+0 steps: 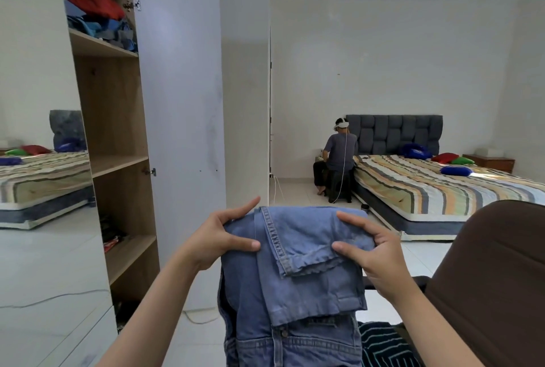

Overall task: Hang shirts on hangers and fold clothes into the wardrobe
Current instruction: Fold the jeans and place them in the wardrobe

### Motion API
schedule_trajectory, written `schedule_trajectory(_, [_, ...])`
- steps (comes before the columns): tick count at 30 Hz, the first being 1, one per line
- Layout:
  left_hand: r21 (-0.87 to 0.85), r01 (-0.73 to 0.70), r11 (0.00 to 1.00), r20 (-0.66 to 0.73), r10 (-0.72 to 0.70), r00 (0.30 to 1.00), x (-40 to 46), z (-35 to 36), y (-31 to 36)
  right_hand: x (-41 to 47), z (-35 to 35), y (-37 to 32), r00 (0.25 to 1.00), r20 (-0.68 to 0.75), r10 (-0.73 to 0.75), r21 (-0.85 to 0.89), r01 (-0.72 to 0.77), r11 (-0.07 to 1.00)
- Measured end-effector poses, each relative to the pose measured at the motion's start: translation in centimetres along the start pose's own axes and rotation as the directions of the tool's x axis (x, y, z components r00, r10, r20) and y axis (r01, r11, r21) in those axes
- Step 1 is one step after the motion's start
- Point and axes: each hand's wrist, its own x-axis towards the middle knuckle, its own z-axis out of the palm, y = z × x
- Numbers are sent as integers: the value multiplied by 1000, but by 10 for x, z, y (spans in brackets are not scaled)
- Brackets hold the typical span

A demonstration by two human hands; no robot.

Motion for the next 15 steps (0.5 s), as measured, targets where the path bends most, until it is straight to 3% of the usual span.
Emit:
schedule_trajectory(6, [-196,-91,976,-30,87,996,-4,1,-4,4,2,-2,991,-66,-114,-63,110,992])
schedule_trajectory(10, [-274,-121,954,-105,95,990,-9,0,-13,-1,4,4,980,-87,-181,-290,149,945])
schedule_trajectory(15, [-311,-120,943,-140,80,987,-18,-19,-19,-4,29,-5,976,-63,-207,-90,201,975])
